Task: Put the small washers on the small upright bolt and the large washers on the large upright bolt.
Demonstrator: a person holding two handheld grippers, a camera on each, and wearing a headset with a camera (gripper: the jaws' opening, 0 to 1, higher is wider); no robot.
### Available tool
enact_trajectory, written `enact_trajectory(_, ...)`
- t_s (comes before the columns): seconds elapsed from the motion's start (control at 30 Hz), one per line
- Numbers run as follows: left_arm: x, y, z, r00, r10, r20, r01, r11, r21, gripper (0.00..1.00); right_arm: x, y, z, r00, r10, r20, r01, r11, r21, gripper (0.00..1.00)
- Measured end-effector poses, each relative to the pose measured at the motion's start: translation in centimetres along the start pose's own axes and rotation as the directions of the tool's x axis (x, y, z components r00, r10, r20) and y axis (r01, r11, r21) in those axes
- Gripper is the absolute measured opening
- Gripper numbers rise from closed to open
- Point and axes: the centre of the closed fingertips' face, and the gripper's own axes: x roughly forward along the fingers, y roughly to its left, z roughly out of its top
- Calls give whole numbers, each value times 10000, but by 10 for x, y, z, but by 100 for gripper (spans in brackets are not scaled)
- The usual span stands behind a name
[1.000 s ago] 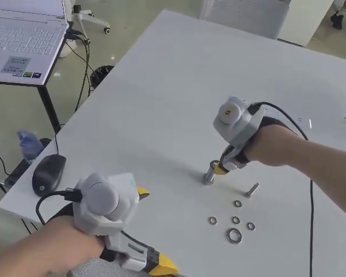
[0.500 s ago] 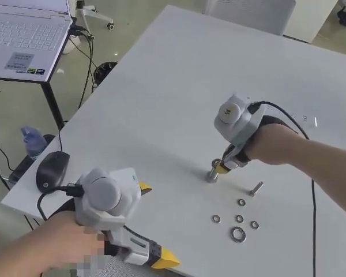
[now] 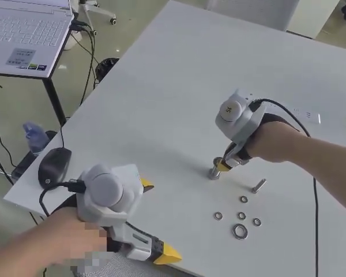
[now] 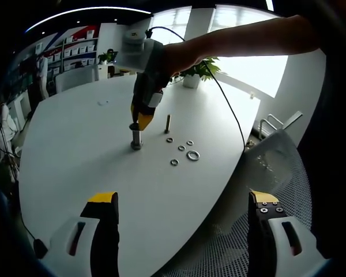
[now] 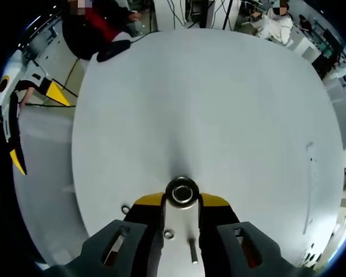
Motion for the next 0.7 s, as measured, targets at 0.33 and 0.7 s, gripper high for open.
enact_trajectory(0.33,0,1,2,10000,-26,36,26,10000,7,93,7,2,0,9999,40,-92,-40,10000,7,22)
enact_trajectory(0.7,-3,-1,-1,10000,-51,30,51,10000,-78,91,19,3,-4,9999,20,-125,-19,10000,32,22)
